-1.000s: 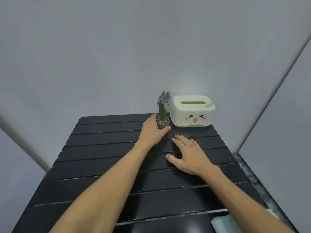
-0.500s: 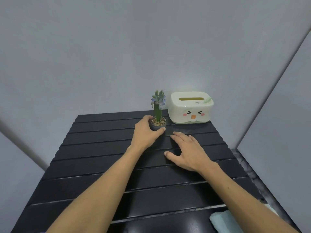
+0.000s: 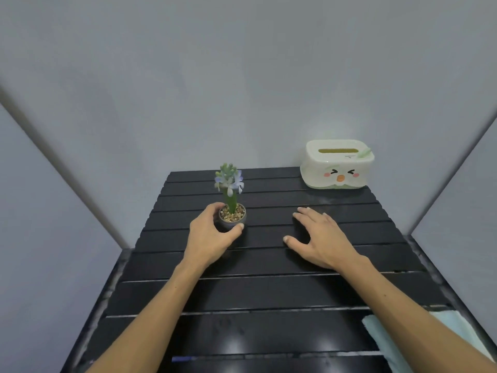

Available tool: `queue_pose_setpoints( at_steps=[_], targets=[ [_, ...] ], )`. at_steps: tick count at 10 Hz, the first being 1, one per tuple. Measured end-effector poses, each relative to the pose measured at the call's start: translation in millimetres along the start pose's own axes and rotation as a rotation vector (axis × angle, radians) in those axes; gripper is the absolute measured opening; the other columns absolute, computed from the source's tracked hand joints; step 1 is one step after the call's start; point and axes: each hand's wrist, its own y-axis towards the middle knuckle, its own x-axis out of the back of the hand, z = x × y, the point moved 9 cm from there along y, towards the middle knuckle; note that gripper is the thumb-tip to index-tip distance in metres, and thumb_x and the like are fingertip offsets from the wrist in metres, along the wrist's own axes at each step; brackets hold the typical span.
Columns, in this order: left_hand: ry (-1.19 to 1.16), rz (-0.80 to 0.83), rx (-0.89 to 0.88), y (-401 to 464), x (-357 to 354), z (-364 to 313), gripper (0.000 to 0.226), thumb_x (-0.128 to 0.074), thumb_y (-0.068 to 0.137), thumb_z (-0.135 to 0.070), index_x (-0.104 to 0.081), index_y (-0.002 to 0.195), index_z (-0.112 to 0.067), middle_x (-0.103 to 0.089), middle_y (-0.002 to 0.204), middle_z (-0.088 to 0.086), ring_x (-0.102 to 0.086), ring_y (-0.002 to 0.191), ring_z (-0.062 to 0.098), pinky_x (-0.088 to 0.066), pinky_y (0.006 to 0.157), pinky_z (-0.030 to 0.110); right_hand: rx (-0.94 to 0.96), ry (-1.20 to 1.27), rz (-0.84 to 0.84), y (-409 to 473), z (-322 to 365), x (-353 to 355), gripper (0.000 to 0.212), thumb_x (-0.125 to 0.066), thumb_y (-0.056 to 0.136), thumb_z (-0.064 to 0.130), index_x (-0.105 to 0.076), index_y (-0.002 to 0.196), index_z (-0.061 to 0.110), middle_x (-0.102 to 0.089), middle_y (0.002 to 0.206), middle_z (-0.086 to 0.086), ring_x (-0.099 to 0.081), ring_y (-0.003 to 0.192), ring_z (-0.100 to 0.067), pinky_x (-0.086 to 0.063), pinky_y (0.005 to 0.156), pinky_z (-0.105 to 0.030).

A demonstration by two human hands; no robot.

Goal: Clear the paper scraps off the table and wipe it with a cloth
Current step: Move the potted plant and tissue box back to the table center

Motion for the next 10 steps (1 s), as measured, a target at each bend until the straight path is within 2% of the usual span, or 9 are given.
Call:
queue_pose_setpoints(
  at_steps=[1, 2, 3, 4, 6, 7, 8, 10],
  targets=[
    [0.008, -0.015, 0.013, -11.5, 16.2, 8.2, 0.056, -0.082, 0.073, -0.039, -0.057, 0.122, -0.030, -0.064, 0.108, -0.020, -0.056, 0.099, -0.012, -0.042, 0.088, 0.011, 0.003, -0.006, 0.008, -4.4, 12.0, -3.1, 0.077, -0.048, 0.091, 0.063, -0.036, 0.152, 0.018, -0.028, 0.162, 0.003, -0.018, 0.150, -0.012, -0.010, 0.124, -0.037],
    [0.015, -0.025, 0.019, -18.3, 27.1, 12.3, 0.057, -0.083, 0.073, -0.039, -0.057, 0.123, -0.029, -0.063, 0.108, -0.020, -0.054, 0.096, -0.015, -0.037, 0.083, 0.003, 0.010, -0.003, 0.018, -7.4, 21.2, -6.0, 0.077, -0.048, 0.091, 0.063, -0.036, 0.153, 0.018, -0.028, 0.162, 0.003, -0.018, 0.150, -0.013, -0.011, 0.124, -0.038],
    [0.020, -0.002, 0.012, -21.5, 28.4, 11.4, 0.057, -0.083, 0.073, -0.038, -0.057, 0.123, -0.028, -0.064, 0.109, -0.019, -0.055, 0.097, -0.013, -0.037, 0.081, 0.002, 0.008, -0.003, 0.023, -9.1, 26.4, -8.1, 0.077, -0.048, 0.091, 0.063, -0.036, 0.153, 0.018, -0.028, 0.162, 0.003, -0.018, 0.150, -0.013, -0.011, 0.124, -0.038],
    [0.022, 0.008, -0.001, -21.2, 26.2, 8.4, 0.060, -0.082, 0.072, -0.040, -0.057, 0.125, -0.025, -0.065, 0.113, -0.016, -0.059, 0.101, -0.005, -0.040, 0.084, 0.006, 0.002, -0.003, 0.020, -10.2, 28.2, -8.9, 0.077, -0.048, 0.091, 0.063, -0.035, 0.153, 0.019, -0.028, 0.162, 0.004, -0.017, 0.150, -0.012, -0.011, 0.123, -0.037],
    [0.020, 0.013, -0.013, -19.1, 20.5, 5.7, 0.062, -0.081, 0.074, -0.040, -0.056, 0.128, -0.024, -0.065, 0.116, -0.014, -0.059, 0.103, -0.002, -0.041, 0.084, 0.006, -0.004, -0.008, 0.021, -9.3, 27.0, -10.2, 0.077, -0.049, 0.090, 0.063, -0.036, 0.153, 0.020, -0.029, 0.162, 0.004, -0.019, 0.150, -0.012, -0.011, 0.123, -0.038],
    [0.021, 0.013, -0.017, -17.0, 18.4, 7.2, 0.064, -0.080, 0.073, -0.043, -0.055, 0.129, -0.024, -0.065, 0.119, -0.013, -0.059, 0.108, 0.001, -0.045, 0.092, 0.015, 0.000, -0.012, 0.019, -8.9, 26.7, -10.7, 0.077, -0.048, 0.090, 0.063, -0.036, 0.153, 0.020, -0.029, 0.162, 0.004, -0.019, 0.150, -0.012, -0.012, 0.123, -0.038],
    [0.020, 0.009, -0.031, -17.1, 16.5, 5.7, 0.063, -0.079, 0.074, -0.044, -0.056, 0.129, -0.024, -0.065, 0.118, -0.014, -0.060, 0.108, 0.001, -0.046, 0.094, 0.018, 0.002, -0.011, 0.012, -9.6, 26.1, -11.2, 0.076, -0.048, 0.091, 0.063, -0.036, 0.153, 0.020, -0.029, 0.162, 0.005, -0.018, 0.150, -0.012, -0.011, 0.124, -0.039],
    [0.019, 0.002, -0.039, -17.2, 16.7, 4.8, 0.062, -0.079, 0.075, -0.041, -0.055, 0.130, -0.024, -0.064, 0.119, -0.014, -0.058, 0.108, 0.001, -0.041, 0.091, 0.012, 0.005, -0.006, 0.008, -9.8, 26.1, -11.5, 0.076, -0.048, 0.091, 0.063, -0.035, 0.153, 0.020, -0.028, 0.162, 0.005, -0.017, 0.150, -0.011, -0.009, 0.124, -0.039]
  ],
)
